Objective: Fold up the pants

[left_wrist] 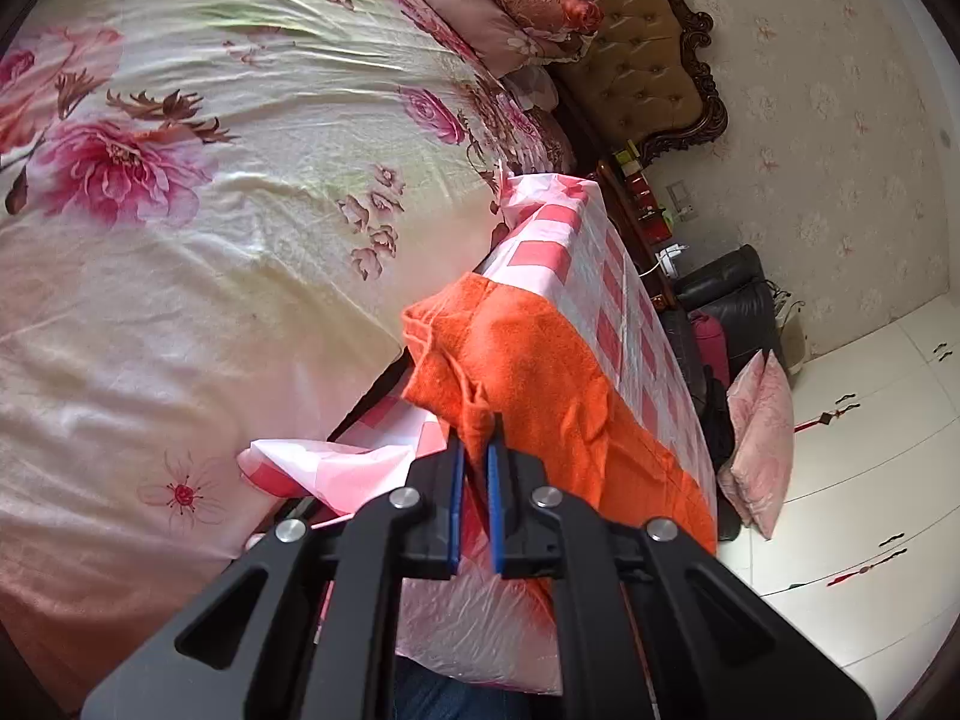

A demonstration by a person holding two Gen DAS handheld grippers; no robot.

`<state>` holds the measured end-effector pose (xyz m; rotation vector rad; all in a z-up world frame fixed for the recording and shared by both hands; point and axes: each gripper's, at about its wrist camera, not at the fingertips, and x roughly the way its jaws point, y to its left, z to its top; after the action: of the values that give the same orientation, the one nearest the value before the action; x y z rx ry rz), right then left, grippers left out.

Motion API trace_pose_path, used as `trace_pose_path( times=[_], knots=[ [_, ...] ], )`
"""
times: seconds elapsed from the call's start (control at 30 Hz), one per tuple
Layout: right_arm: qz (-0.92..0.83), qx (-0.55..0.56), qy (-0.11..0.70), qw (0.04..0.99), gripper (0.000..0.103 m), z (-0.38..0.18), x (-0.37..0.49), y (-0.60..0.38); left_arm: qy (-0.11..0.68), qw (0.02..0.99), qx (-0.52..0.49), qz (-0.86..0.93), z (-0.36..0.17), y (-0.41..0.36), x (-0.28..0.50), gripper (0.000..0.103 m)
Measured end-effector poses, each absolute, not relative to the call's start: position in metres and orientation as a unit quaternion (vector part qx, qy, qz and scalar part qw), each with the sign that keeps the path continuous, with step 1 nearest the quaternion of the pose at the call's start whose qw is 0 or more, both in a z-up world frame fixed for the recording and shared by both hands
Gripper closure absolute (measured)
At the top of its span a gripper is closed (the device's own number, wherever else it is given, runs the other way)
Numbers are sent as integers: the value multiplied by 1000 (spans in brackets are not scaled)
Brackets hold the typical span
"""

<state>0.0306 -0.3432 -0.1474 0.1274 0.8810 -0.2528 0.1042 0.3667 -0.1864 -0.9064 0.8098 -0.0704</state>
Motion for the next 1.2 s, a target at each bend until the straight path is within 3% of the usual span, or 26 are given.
trace_pose_path(
  times=[0.47,0.6,0.77,0.93,1.07,1.2],
  knots=[
    [-119,47,444,887,30,-166,32,-350,381,810,-445,-13,-183,366,101,97],
    [-118,51,449,884,30,-166,33,-352,378,831,-408,9,-158,352,100,97],
    [-107,91,445,885,30,-154,31,-361,377,897,-229,37,-86,280,117,97],
    [-56,135,428,892,30,-129,27,-362,346,938,29,-4,-48,125,128,97],
    [5,210,428,879,30,-122,28,-362,310,930,185,-76,-84,-3,102,97],
    [52,256,437,861,30,-123,34,-355,311,905,257,-135,-150,-74,70,97]
  ],
)
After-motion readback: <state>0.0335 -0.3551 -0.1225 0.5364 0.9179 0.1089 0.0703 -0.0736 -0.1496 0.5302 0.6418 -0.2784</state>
